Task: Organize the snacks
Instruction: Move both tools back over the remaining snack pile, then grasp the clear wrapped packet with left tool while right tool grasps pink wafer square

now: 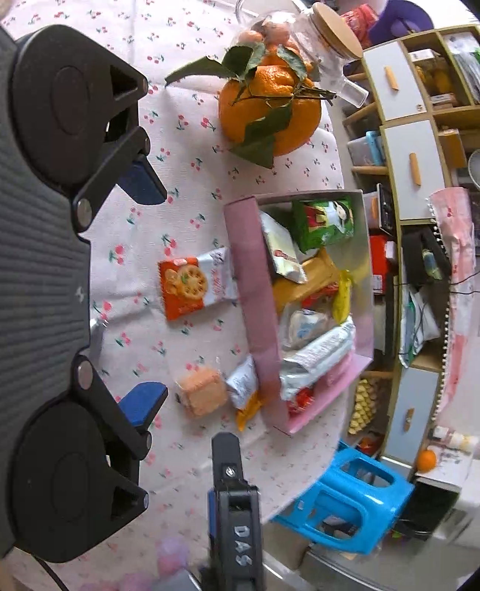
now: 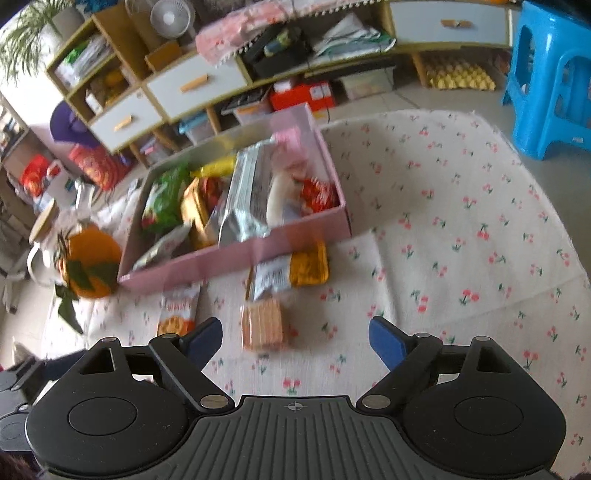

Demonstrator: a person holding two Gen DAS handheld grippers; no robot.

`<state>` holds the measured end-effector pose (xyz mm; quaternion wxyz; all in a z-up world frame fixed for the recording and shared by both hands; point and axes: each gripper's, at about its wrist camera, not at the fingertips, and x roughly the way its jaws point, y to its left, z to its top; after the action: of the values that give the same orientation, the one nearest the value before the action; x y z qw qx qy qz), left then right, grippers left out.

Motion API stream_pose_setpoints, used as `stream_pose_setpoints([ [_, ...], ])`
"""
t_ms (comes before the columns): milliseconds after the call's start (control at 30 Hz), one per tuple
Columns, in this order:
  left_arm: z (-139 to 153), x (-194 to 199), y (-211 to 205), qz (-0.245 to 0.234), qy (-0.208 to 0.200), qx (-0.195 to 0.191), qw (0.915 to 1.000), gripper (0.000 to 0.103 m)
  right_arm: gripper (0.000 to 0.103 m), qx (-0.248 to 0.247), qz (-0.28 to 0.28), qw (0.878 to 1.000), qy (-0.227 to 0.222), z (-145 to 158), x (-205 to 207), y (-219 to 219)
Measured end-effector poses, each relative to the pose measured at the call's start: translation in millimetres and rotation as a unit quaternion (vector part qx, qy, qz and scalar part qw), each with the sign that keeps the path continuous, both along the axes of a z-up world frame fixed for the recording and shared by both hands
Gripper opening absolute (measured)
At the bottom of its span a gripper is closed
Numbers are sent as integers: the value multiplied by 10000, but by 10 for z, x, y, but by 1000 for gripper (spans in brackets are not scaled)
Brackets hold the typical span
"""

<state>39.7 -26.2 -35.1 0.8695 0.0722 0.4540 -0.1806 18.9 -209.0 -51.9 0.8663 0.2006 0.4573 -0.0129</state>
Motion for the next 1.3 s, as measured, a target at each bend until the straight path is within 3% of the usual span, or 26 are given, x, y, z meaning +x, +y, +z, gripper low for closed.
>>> stream_pose_setpoints([
  [233, -138, -269, 33, -75, -141, 133, 9998, 102, 92, -339, 157, 9988, -312, -42, -107, 71],
  [433, -254, -602, 23, -523, -765, 100, 9956, 102, 92, -987, 990, 9873, -759, -234, -270, 235],
  [667, -435, -842, -1, -910, -886, 99, 9919, 100, 92, -896, 1258, 9857, -672, -488, -376, 264],
  [767, -499, -888, -23, -1064, -873, 143, 9904, 94, 92, -948, 1295, 9847, -680, -561, -374, 259],
  [900, -560, -921, -4, -1130, -874, 103, 9897, 78, 95, -1122, 1341, 9812, -819, -596, -373, 284],
  [967, -569, -911, 23, -1093, -873, 23, 9902, 77, 99, -1198, 1362, 9798, -842, -611, -350, 318],
  [1100, -549, -869, 81, -965, -894, -64, 9913, 57, 100, -1525, 1546, 9720, -897, -643, -311, 452],
  [1233, -526, -808, 132, -841, -902, -117, 9923, 35, 100, -1504, 1566, 9718, -919, -638, -234, 518],
  [1300, -523, -765, 152, -833, -860, -176, 9926, 35, 100, -1498, 1538, 9722, -928, -637, -190, 542],
])
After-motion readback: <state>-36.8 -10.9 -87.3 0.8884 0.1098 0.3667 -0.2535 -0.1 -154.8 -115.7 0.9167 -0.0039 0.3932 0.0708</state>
